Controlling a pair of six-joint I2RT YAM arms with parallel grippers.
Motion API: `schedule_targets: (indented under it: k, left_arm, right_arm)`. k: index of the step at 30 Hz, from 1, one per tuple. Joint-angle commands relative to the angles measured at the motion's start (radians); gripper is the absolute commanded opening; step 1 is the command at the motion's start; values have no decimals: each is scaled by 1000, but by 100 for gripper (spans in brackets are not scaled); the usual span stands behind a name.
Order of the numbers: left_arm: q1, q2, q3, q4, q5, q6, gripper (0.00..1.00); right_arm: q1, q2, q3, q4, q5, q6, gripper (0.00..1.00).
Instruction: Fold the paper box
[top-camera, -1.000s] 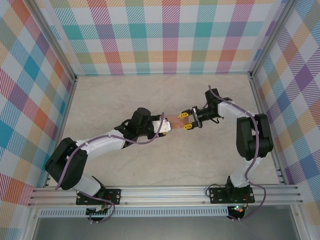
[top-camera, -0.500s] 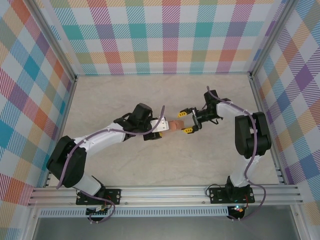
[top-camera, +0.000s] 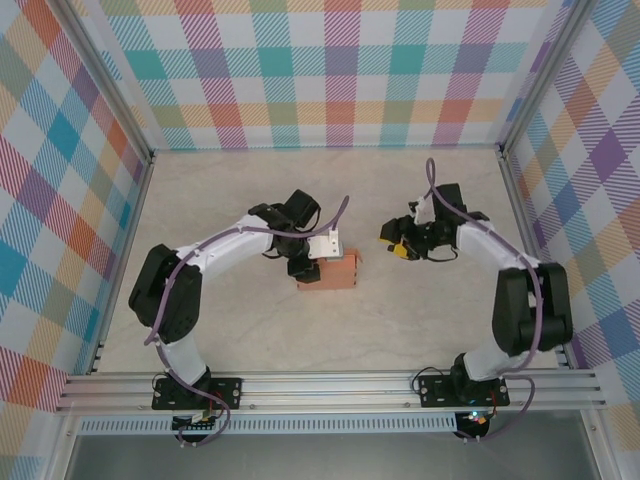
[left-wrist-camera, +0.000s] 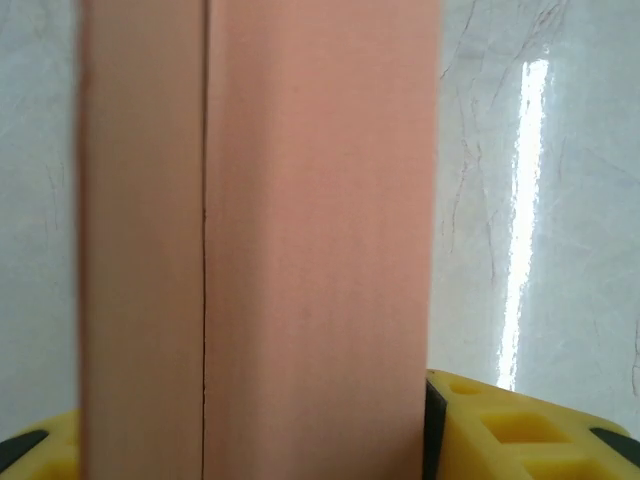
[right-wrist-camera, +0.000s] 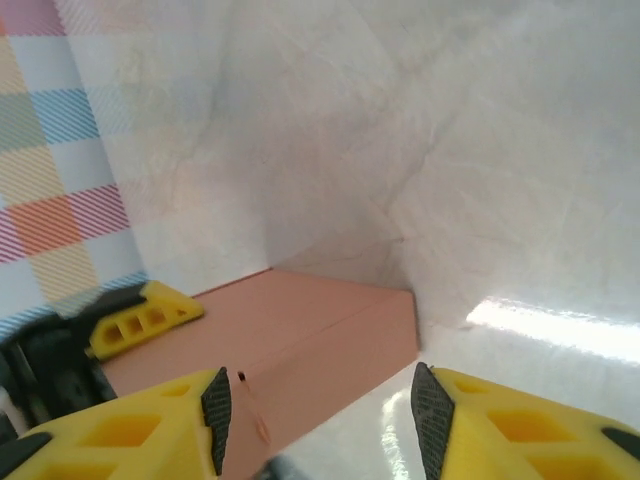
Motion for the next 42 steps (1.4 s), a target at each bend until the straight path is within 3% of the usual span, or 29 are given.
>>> schedule_targets:
  k: [1, 7, 14, 19, 25, 34, 42]
  left_arm:
    - [5, 39, 23, -96, 22, 18, 51]
    - [4, -7, -19, -35, 47, 13, 55]
    - [17, -76, -88, 49, 73, -14, 59]
    - [31, -74, -89, 44, 93, -4, 59]
    - [57, -70, -142, 118, 158, -27, 56]
    - [57, -43, -117, 114, 169, -38, 55]
    - [57, -49, -135, 117, 163, -51, 53]
  right_arm:
    - [14, -84, -86, 169, 91, -148, 54]
    - [25, -145, -122, 149, 43, -205, 62]
    - [52, -150, -48, 46, -95, -280, 61]
    - [109, -118, 29, -71, -78, -313, 64]
    - [138, -125, 10, -74, -65, -298, 64]
    - [200, -116, -18, -26, -39, -234, 53]
    - [200, -134, -40, -80, 44, -226, 63]
